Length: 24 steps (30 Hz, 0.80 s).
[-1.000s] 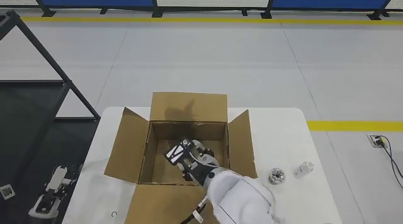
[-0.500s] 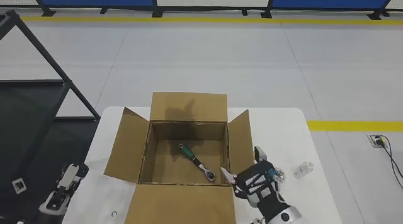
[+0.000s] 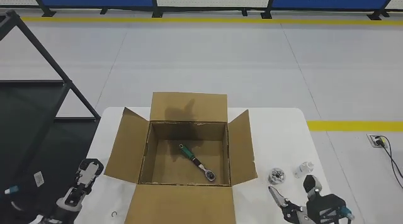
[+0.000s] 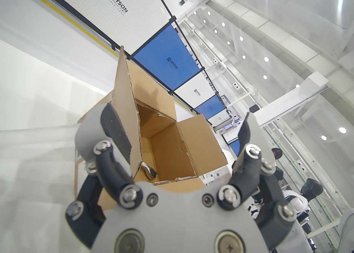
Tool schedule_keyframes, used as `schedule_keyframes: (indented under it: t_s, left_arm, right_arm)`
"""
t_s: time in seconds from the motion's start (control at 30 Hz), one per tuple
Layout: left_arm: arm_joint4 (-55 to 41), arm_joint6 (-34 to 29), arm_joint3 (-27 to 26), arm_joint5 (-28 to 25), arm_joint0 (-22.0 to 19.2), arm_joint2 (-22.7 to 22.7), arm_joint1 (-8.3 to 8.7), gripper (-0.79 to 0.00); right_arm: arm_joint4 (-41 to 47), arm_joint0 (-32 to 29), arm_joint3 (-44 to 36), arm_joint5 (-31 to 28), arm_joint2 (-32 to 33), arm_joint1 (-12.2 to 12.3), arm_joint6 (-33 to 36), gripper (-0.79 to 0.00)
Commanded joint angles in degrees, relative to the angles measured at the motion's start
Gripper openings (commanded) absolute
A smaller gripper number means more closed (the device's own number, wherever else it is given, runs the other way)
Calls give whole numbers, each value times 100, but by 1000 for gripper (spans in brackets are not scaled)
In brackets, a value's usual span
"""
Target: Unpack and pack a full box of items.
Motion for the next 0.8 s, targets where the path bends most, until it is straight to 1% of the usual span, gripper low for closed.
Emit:
schedule_keyframes:
  t_s: [0.0, 0.13, 0.23, 0.33, 0.43, 0.57, 0.77]
  left_arm:
    - [32, 28, -7, 15, 0, 20, -1, 0]
    - [46, 147, -45, 52, 10, 28, -6, 0]
    - [66, 191, -63, 71, 25, 16, -7, 0]
    - [96, 220, -83, 83, 34, 12, -7, 0]
    - [125, 239, -101, 100, 32, 13, -6, 0]
    - [154, 250, -130, 129, 22, 43, -6, 0]
    - [173, 233, -154, 160, -2, 61, -1, 0]
  right_arm:
    - [297, 35, 0, -62, 195, 16, 458, 0]
    - [742, 432, 132, -24, 300, 49, 1640, 0]
    - [850, 1091, 758, -30, 185, 79, 2387, 0]
    - [821, 1764, 1442, 142, -10, 94, 2965, 0]
    - [827, 2255, 2019, 235, -155, 104, 3272, 0]
    - [697, 2709, 2618, 452, -293, 114, 3563, 0]
    - [639, 3016, 3098, 731, -374, 126, 3716, 0]
